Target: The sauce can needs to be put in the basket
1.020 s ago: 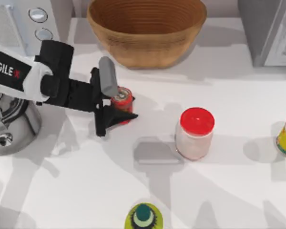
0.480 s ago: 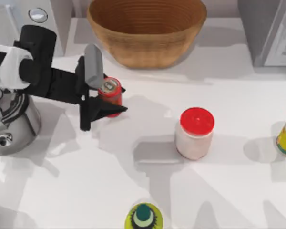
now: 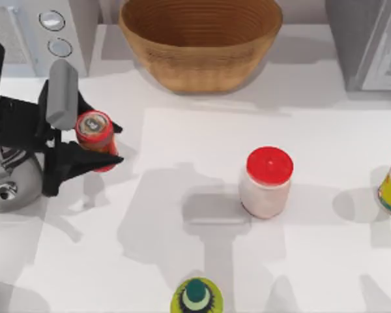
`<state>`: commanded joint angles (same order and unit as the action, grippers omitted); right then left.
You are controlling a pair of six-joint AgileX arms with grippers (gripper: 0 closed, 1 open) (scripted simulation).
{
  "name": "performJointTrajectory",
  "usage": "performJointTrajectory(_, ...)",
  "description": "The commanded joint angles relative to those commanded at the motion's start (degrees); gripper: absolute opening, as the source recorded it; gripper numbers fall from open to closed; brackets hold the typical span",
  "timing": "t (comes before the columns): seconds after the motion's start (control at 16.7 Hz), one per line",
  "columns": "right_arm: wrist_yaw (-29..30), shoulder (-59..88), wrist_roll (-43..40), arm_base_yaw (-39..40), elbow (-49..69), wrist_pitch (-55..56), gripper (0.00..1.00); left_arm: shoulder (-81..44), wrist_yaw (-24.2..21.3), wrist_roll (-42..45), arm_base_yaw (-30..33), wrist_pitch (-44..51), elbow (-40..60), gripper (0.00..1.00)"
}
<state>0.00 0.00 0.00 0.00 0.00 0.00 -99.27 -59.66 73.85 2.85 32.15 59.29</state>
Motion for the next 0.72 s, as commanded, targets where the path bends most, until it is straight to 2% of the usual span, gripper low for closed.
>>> performJointTrajectory(0.24,0.0,0.0,0.0,0.0,0.0,0.0,1.00,2.2,-0.7,3.8,-3.5,5.0,-3.2,0.00)
performJointTrajectory(0.54,0.0,0.0,0.0,0.0,0.0,0.0,1.00,1.9,-0.6,3.9,-3.3,5.0,-3.1,0.00)
performJointTrajectory(0.72,0.0,0.0,0.0,0.0,0.0,0.0,1.00,0.3,0.7,0.4,-1.6,5.5,0.5,0.00)
